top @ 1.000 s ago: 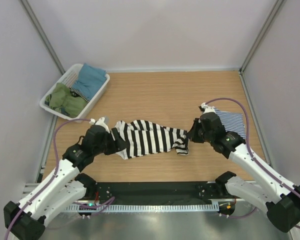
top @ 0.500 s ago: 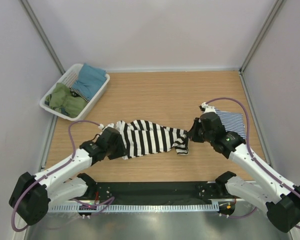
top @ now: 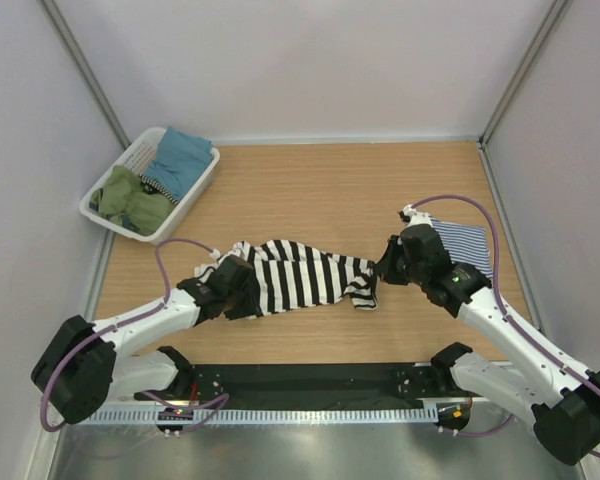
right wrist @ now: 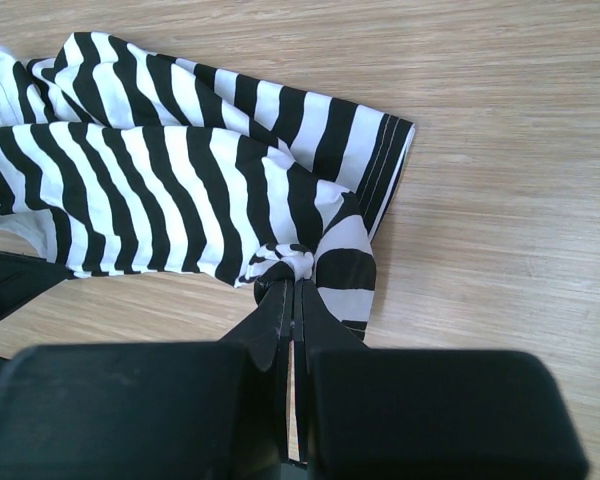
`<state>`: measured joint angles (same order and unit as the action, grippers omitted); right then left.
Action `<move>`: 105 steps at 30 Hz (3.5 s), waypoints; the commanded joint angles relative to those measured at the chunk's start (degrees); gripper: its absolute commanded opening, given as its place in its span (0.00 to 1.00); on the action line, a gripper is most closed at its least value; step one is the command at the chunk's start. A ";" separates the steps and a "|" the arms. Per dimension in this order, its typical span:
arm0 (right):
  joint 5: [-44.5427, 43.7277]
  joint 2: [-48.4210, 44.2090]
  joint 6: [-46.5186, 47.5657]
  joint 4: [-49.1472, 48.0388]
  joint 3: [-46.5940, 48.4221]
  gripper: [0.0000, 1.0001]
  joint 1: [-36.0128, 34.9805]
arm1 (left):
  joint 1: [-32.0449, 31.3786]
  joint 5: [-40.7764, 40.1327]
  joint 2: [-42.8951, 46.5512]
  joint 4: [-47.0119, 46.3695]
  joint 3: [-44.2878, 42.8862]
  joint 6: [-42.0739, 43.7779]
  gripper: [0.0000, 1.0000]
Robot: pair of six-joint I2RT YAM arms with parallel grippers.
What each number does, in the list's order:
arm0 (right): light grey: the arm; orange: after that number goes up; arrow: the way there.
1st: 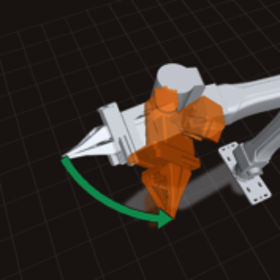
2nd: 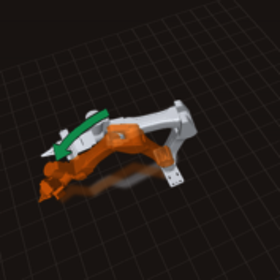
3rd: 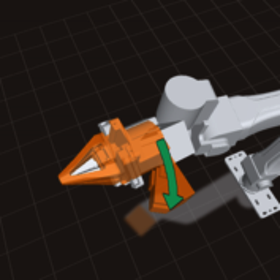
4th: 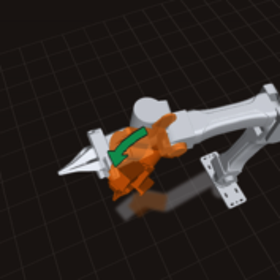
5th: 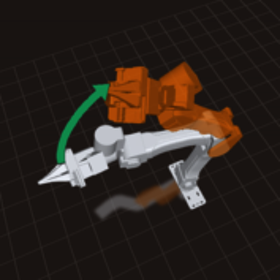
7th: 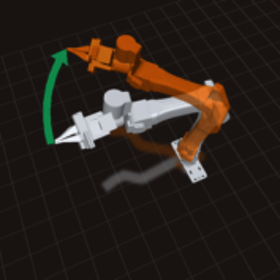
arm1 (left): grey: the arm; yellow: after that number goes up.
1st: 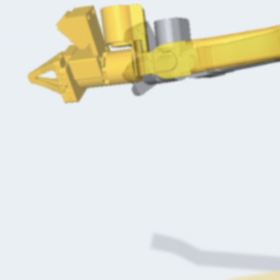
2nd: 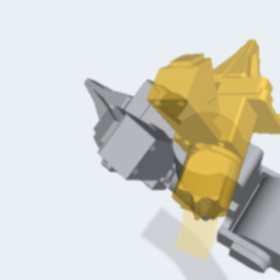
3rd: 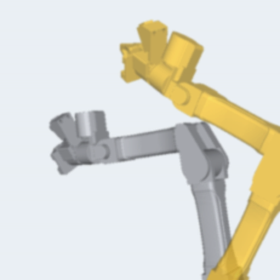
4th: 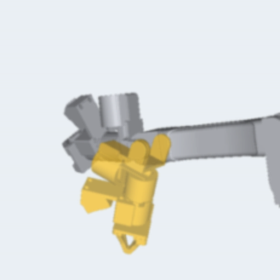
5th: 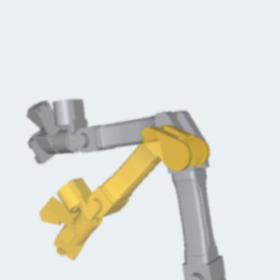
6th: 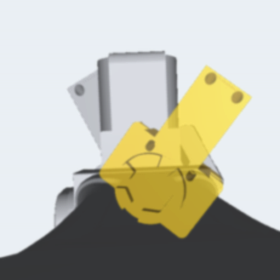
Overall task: Fold and stack the tank tops
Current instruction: Flatten the tank top out
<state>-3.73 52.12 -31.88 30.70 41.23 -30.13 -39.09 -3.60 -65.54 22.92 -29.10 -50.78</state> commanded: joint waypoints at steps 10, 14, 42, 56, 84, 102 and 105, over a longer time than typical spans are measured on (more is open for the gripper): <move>-4.00 -1.41 0.41 -0.38 0.78 0.01 -0.02 | -1.87 -1.94 -0.12 -3.68 -1.83 0.42 0.00; -6.37 -0.35 0.85 -0.20 2.27 0.01 0.07 | -1.87 -3.26 2.08 0.80 -6.31 2.26 0.00; -8.85 -4.39 1.38 1.64 6.40 0.01 0.16 | -1.78 24.86 20.71 -12.53 -17.84 -7.22 0.00; -4.63 -5.45 0.24 1.30 4.91 0.01 0.07 | -1.87 19.68 24.41 -4.48 -17.12 -3.80 0.00; -23.79 7.12 10.34 3.58 37.14 0.01 0.16 | -1.78 -26.46 19.66 5.91 -39.70 12.89 0.00; -2.43 -20.65 15.09 -2.48 33.91 0.01 0.16 | -1.87 -8.89 34.42 -9.64 -37.17 23.09 0.00; -5.22 -20.57 15.71 -4.68 32.95 0.01 0.16 | -1.87 -11.33 34.34 -12.19 -36.20 24.94 0.00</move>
<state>-7.09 30.61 -18.22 29.98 74.87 -30.15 -40.93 -12.97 -31.16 17.52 -65.91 -30.44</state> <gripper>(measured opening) 0.029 0.008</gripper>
